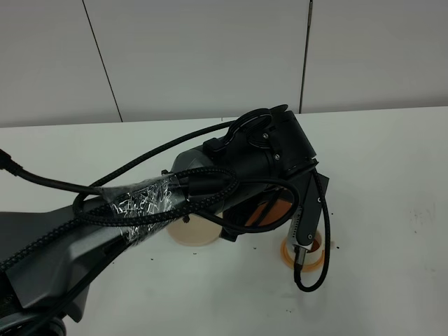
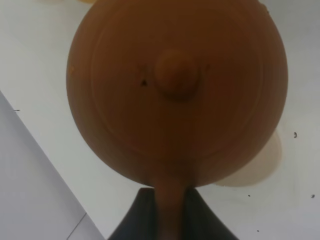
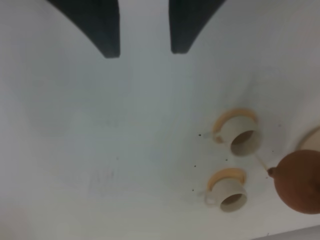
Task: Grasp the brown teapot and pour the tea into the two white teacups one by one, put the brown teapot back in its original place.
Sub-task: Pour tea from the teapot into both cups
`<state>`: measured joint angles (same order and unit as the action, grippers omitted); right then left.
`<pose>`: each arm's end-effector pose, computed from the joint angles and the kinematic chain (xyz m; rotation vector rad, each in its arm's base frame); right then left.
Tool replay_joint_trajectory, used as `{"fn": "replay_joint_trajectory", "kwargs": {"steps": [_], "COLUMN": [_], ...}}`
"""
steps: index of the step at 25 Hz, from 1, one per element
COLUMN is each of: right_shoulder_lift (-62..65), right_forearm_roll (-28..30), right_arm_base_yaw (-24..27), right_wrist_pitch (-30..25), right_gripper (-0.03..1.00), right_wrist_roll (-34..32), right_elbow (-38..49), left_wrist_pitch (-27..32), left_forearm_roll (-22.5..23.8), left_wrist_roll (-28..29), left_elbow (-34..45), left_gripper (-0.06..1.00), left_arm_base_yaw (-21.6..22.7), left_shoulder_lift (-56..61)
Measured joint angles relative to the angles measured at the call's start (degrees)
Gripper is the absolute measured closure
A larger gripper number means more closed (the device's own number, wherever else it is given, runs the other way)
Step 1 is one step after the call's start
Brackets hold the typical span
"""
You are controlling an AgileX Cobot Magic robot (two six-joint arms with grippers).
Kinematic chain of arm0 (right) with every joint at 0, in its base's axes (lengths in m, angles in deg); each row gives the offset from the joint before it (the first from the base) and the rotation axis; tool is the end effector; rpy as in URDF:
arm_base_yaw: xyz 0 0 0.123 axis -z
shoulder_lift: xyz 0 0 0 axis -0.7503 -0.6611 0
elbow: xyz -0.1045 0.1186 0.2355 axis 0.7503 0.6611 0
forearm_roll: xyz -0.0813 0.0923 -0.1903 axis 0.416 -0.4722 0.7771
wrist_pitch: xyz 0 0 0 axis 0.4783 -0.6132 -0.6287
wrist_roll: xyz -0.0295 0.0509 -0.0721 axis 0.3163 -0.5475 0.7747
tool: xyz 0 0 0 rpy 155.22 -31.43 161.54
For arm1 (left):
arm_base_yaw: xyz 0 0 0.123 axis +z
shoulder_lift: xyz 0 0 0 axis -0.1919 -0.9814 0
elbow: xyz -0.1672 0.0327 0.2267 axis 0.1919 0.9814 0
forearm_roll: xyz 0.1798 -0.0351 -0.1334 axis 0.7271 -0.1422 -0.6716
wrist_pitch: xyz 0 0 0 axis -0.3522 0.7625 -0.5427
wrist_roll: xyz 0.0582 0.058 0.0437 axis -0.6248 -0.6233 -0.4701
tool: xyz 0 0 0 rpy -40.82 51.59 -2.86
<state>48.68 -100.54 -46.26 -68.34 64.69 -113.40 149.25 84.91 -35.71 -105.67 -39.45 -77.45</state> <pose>-0.0240 0.0197 0.2609 -0.0213 2.0462 0.2186 0.3158 -0.3038 0.2341 2.2687 1.5644 0.8685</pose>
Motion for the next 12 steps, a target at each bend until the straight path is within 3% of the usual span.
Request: {"fn": "replay_joint_trajectory", "kwargs": {"steps": [12], "right_shoulder_lift": [0.0], "right_forearm_roll": [0.0], "right_arm_base_yaw": [0.0], "right_wrist_pitch": [0.0], "right_gripper": [0.73], "right_wrist_roll": [0.0], "right_elbow": [0.0], "left_wrist_pitch": [1.02], "left_forearm_roll": [0.18], "left_wrist_roll": [-0.15], "left_elbow": [0.0], "left_gripper": [0.78], "left_arm_base_yaw": [-0.49], "left_shoulder_lift": [0.0]}}
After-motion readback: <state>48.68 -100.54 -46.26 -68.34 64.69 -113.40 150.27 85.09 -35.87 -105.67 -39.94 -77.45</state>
